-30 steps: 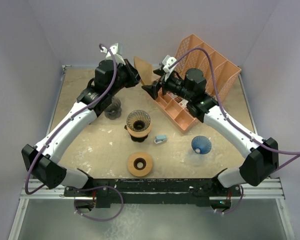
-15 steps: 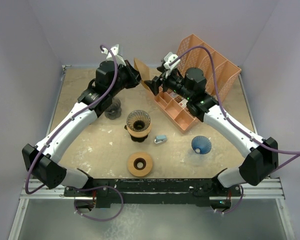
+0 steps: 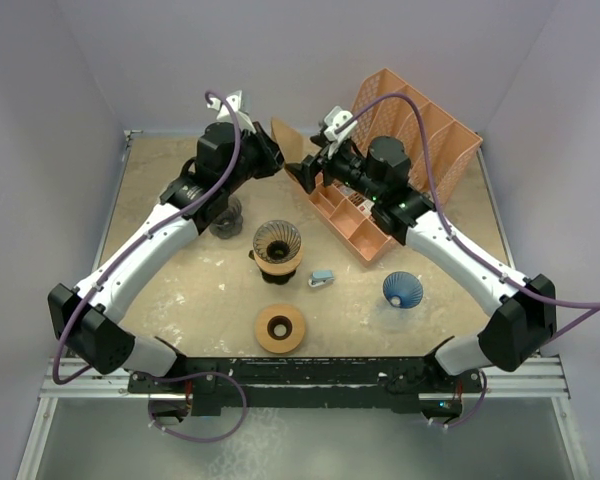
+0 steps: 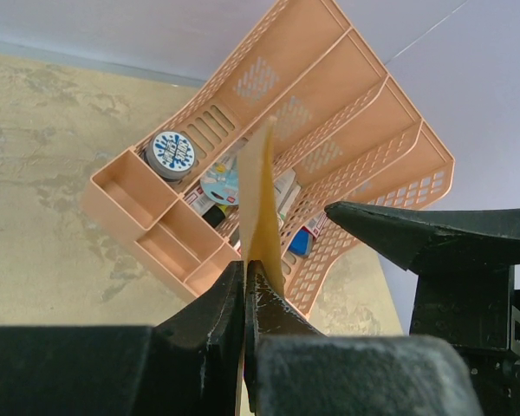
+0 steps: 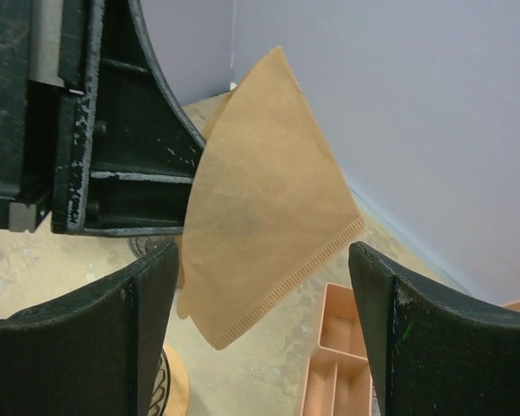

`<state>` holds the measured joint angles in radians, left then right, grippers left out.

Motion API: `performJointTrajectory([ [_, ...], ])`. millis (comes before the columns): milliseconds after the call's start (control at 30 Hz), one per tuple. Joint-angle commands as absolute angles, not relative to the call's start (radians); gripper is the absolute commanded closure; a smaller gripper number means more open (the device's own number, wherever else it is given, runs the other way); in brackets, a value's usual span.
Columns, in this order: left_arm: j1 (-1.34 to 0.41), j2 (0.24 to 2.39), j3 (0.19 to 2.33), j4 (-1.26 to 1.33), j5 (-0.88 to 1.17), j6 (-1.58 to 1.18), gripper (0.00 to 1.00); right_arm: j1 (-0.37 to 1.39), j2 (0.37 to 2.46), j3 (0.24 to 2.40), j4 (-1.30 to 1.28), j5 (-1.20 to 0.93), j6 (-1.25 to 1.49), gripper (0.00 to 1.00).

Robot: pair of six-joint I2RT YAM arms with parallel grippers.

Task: Place the coffee filter in the dripper
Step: Pick up the coffee filter from the coffee filter holder.

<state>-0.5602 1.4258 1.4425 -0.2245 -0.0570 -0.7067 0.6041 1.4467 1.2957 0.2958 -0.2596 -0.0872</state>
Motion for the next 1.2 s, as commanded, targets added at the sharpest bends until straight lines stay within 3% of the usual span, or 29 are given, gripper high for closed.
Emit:
performJointTrajectory([
  [0,-0.571,1.425,1.471,-0.176,-0.071,-0.712,1.00,0.616,1.444,1.336,0.319,-0.275,-0.101,0.19],
  [700,-0.572,1.416,1.462,-0.169,-0.069,-0.710,1.00,0.620,1.444,1.339,0.317,-0.169,-0.103,0.28],
  [1167,-0.572,1.412,1.460,-0.170,-0.094,-0.699,1.00,0.620,1.436,1.341,0.313,-0.132,-0.092,0.28],
])
